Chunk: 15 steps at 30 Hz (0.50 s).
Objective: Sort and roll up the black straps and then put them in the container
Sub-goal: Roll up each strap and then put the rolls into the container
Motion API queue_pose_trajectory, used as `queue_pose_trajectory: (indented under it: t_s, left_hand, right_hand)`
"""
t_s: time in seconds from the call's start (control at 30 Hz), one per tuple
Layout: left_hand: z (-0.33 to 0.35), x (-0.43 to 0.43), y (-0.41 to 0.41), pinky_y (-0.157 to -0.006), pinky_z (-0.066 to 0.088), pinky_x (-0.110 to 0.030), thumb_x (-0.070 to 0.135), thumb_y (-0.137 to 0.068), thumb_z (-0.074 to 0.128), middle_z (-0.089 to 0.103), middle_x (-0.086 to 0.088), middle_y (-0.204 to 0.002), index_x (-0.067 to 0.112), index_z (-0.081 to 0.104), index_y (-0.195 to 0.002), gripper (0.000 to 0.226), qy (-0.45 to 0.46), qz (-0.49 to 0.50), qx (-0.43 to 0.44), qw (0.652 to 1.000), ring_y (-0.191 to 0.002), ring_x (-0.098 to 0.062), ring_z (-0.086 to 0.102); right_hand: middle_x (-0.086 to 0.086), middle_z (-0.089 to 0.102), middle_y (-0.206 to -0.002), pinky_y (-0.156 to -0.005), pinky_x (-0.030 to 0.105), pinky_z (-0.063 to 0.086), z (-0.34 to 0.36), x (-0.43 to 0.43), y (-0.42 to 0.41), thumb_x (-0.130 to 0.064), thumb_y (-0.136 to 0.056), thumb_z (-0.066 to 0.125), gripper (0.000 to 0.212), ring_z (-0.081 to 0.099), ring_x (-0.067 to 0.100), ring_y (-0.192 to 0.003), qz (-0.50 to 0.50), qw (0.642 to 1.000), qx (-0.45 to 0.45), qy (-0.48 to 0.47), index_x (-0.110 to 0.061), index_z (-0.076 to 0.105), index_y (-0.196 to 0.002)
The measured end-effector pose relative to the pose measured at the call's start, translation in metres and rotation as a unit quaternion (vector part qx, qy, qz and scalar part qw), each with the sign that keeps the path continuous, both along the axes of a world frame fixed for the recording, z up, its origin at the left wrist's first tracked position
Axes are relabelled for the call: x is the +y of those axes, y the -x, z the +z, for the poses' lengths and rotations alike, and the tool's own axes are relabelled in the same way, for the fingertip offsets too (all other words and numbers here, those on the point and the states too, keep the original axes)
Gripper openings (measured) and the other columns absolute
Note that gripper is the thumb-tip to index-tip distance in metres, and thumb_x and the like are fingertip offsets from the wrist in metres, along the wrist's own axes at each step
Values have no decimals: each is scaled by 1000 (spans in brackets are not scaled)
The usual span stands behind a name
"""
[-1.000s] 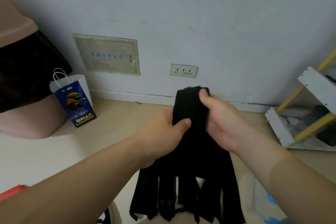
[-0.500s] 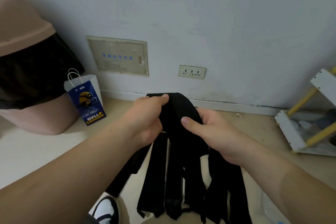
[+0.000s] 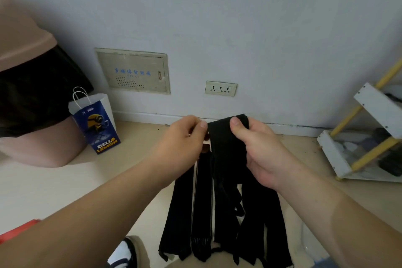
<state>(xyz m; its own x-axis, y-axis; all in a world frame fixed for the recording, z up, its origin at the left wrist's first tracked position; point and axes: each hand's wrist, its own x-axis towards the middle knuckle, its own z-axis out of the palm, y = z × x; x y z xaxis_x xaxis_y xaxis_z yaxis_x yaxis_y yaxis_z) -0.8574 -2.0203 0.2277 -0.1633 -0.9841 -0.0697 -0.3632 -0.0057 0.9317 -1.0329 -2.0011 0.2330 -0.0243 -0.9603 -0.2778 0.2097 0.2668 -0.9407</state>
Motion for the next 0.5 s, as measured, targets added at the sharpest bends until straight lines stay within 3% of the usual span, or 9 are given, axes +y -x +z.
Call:
queue_pose_trajectory:
  t_s: [0.03, 0.13, 0.2, 0.27, 0.37, 0.43, 0.5]
  left_hand:
    - [-2, 1, 0, -77, 62, -35, 27, -104, 60, 71, 5, -107, 25, 65, -114, 12, 52, -2, -19, 998, -80, -2, 71]
    - [-8, 2, -1, -87, 53, -17, 9, -94, 69, 56, 17, -133, 37, 62, -134, 50, 179, -69, -74, 979, -112, 6, 60]
    - [-9, 4, 1, -100, 42, -8, -2, -92, 65, 54, 14, -145, 41, 70, -129, 57, 229, -109, -98, 962, -129, 3, 53]
    - [-10, 6, 2, -109, 37, -9, -7, -92, 63, 59, 13, -145, 39, 77, -122, 56, 248, -115, -109, 956, -134, 0, 53]
    - [0, 8, 3, -97, 48, -10, -9, -94, 60, 76, 14, -118, 27, 79, -116, 47, 211, -85, -56, 972, -112, 4, 67]
    - [9, 8, 2, -79, 52, -10, -16, -90, 56, 78, 13, -94, 23, 76, -105, 46, 162, -36, 12, 986, -88, 7, 70]
    - [15, 8, 0, -67, 49, -9, -15, -92, 55, 74, 12, -76, 20, 72, -94, 39, 119, 10, 54, 991, -70, 6, 66]
  right_hand:
    - [15, 81, -98, -66, 41, 63, 1, 1, 1, -30, -110, 56, 27, 80, 31, -84, -9, 1000, -8, -11, -9, 73, -112]
    - [16, 80, -102, -68, 45, 64, 0, 1, 6, -33, -110, 55, 32, 80, 32, -86, -13, 999, -11, -42, -6, 71, -117]
    - [16, 80, -109, -73, 44, 64, -2, 1, 8, -34, -111, 52, 35, 79, 32, -90, 8, 997, -28, -70, -7, 71, -123]
    - [16, 80, -108, -73, 40, 61, 0, 3, 9, -38, -112, 46, 41, 79, 30, -88, 48, 991, -52, -114, -7, 71, -125]
    - [16, 79, -98, -71, 39, 57, 6, 4, 11, -58, -110, 32, 67, 78, 29, -78, 96, 983, -71, -136, -9, 77, -113]
    - [17, 73, -80, -57, 35, 53, 5, 3, 13, -70, -107, 23, 84, 71, 30, -63, 84, 989, -39, -113, -6, 76, -94]
    - [19, 64, -71, -52, 34, 49, 0, 1, 14, -60, -110, 27, 73, 62, 31, -58, 52, 997, 16, -55, -4, 66, -84]
